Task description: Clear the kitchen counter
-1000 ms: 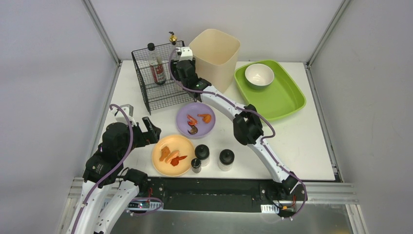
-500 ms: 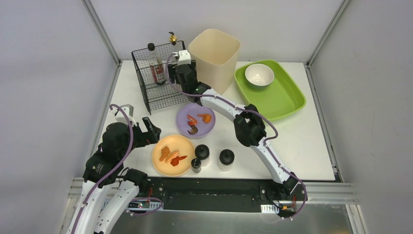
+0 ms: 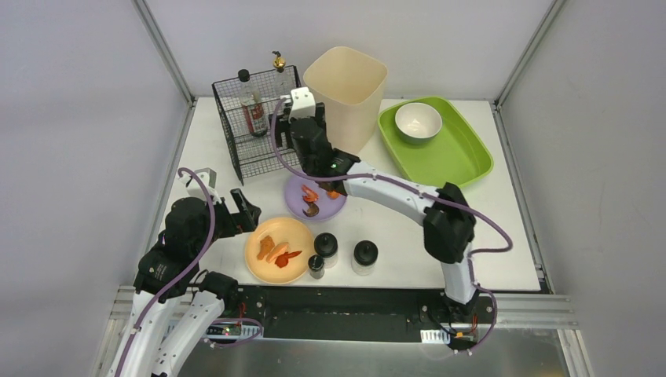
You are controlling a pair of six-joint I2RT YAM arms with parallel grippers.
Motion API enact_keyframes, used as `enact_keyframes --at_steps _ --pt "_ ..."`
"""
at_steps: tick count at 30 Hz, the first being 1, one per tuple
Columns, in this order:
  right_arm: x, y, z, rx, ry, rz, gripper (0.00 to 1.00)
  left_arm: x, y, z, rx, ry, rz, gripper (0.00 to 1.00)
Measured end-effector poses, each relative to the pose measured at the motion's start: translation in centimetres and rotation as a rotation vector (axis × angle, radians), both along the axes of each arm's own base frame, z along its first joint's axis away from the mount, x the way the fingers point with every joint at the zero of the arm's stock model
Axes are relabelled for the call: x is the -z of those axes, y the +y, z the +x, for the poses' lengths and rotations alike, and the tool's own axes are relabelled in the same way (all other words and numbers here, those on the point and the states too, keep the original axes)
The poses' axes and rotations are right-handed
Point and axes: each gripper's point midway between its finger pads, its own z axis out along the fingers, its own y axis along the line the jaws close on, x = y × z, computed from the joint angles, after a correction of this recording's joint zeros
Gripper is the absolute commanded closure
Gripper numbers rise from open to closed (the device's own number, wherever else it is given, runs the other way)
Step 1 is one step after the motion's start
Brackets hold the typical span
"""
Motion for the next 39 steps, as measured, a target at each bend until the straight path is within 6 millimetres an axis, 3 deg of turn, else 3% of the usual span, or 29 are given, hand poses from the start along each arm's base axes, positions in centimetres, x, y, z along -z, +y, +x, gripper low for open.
enact_keyframes --at_steps 3,7,15,18,28,33,39 --pt "-2.4 -2.8 -2.1 0.027 -0.012 0.02 0.11 0.0 -0.2 -0.1 0.011 0.003 -0.004 0.0" --pt "-4.1 -7.6 -5.1 0.065 0.032 0.051 0.11 0.3 -1.0 -0.1 0.052 0.022 -0.018 0.0" --pt "-3.8 -16.5 -11.5 0.103 0.186 0.097 0.1 1.4 -4.2 0.2 0.166 0.081 -0.081 0.0" --pt "-2.6 -18.8 -13.2 0.122 0.245 0.094 0.09 1.9 -6.5 -0.4 0.249 0.111 -0.081 0.0" --pt "5.7 -26.1 -18.7 0.184 0.422 0.045 0.08 4.9 -13.3 -0.7 0.402 0.204 0.122 0.0" --pt "8.4 -27.7 -20.3 0.207 0.481 0.05 0.07 5.0 -16.2 0.2 0.415 0.191 0.213 0.0" --pt "10.0 -28.5 -21.2 0.217 0.519 0.072 0.07 5.5 -19.0 0.1 0.449 0.18 0.274 0.0"
